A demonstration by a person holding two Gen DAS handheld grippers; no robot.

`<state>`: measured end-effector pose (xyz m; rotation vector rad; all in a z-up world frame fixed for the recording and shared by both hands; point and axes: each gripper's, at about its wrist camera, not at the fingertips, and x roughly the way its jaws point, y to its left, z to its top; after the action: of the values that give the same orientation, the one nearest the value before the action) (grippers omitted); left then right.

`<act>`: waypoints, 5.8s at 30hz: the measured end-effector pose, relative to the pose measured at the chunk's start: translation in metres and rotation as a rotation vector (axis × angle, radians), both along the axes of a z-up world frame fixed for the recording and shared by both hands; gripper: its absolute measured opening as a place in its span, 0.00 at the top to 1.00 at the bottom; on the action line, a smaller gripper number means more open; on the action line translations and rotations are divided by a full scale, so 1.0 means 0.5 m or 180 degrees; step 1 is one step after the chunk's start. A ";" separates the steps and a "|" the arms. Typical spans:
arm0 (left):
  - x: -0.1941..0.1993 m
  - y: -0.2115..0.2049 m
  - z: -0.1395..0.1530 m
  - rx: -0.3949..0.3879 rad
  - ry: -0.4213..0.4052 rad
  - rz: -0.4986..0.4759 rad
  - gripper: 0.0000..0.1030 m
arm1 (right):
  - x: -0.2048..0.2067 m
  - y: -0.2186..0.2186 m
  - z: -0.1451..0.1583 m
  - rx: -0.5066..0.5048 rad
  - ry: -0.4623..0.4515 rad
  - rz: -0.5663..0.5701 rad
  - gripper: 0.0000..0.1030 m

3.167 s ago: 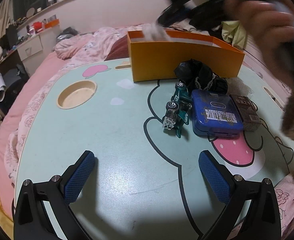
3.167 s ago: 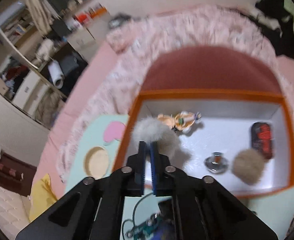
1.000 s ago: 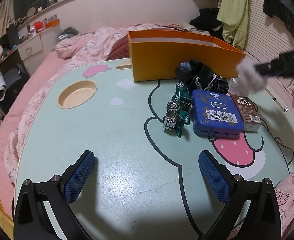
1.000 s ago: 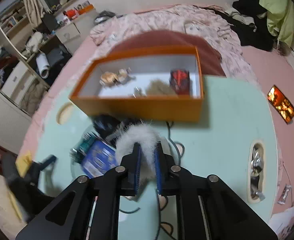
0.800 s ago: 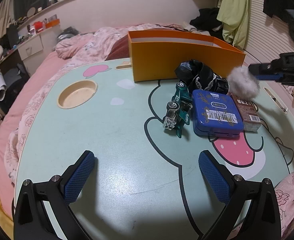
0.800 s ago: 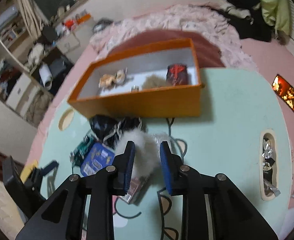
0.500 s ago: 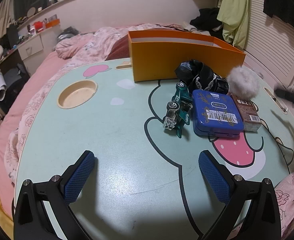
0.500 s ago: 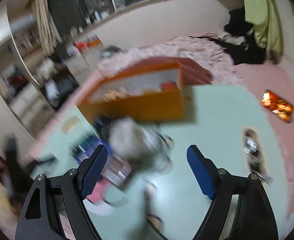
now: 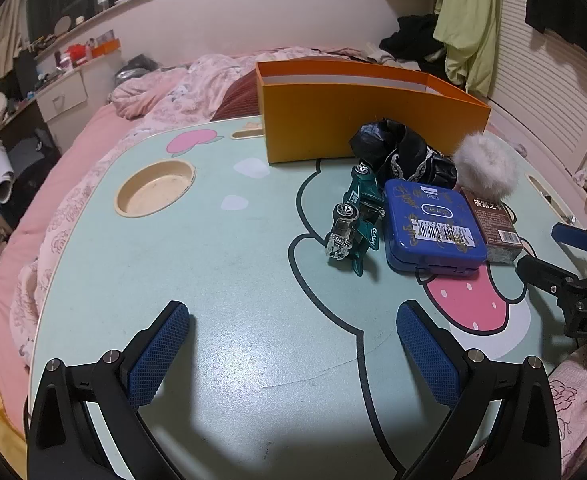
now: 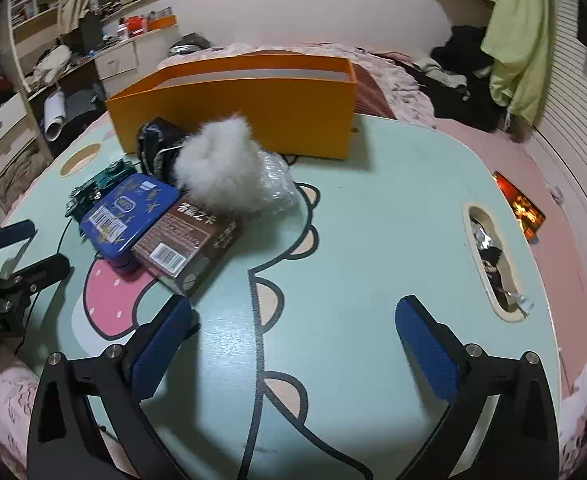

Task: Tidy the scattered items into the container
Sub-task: 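Set the white fluffy ball beside the wrapped bundle and open the right gripper, then reach the left gripper into the box and grasp the small figurine, then lift the figurine out with the left gripper and set it on the table, then reach the right gripper into the box and grasp the brown fluffy ball, then set the brown fluffy ball beside the white fluffy ball with the right gripper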

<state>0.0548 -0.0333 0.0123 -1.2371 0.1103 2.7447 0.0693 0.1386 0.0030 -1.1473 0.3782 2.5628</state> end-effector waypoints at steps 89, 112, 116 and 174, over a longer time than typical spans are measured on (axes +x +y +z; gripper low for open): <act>0.028 0.058 0.012 0.0103 -0.0242 -0.0422 0.03 | 0.021 0.014 -0.015 -0.0042 0.0055 0.0074 0.01; 0.031 0.064 -0.004 -0.0053 -0.0053 -0.0320 0.00 | 0.023 0.022 0.003 -0.0189 0.0178 0.0230 0.01; 0.031 0.065 -0.004 -0.0054 -0.0052 -0.0325 0.00 | -0.002 0.048 0.077 -0.0121 0.0392 0.0245 0.15; 0.018 0.062 -0.005 -0.0027 -0.0051 -0.0359 0.00 | -0.009 0.107 0.057 -0.0929 0.0597 0.0176 0.37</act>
<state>0.0636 -0.0022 0.0096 -1.2158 0.1846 2.6406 0.0647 0.1919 0.0316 -1.0207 0.7979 2.7379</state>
